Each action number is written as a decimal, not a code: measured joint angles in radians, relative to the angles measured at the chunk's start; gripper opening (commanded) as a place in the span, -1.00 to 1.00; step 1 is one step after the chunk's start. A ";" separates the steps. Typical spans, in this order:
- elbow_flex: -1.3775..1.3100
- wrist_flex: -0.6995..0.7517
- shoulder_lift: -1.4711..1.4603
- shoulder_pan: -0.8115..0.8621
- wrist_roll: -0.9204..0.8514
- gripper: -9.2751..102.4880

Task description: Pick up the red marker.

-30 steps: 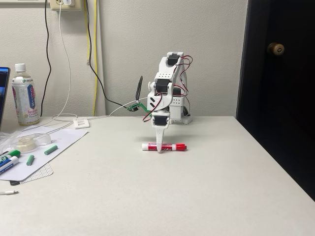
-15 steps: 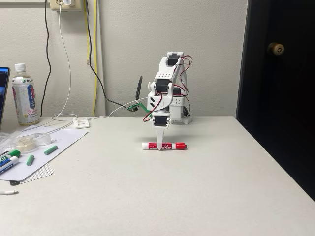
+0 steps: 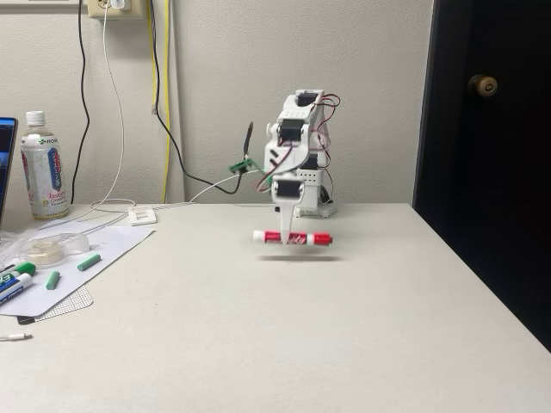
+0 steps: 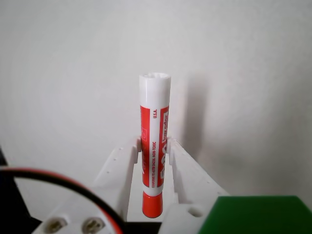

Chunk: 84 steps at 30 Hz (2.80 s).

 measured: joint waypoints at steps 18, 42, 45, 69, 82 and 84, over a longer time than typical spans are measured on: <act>-0.190 0.199 0.370 -0.081 0.121 -0.83; 0.637 -0.238 1.243 -0.209 0.230 -0.84; 0.779 -0.298 1.368 -0.209 0.233 -0.84; 1.101 -0.489 1.611 -0.229 0.233 -0.84; 1.160 -0.534 1.612 -0.227 0.233 -0.84; 1.161 -0.535 1.611 -0.227 0.233 -0.84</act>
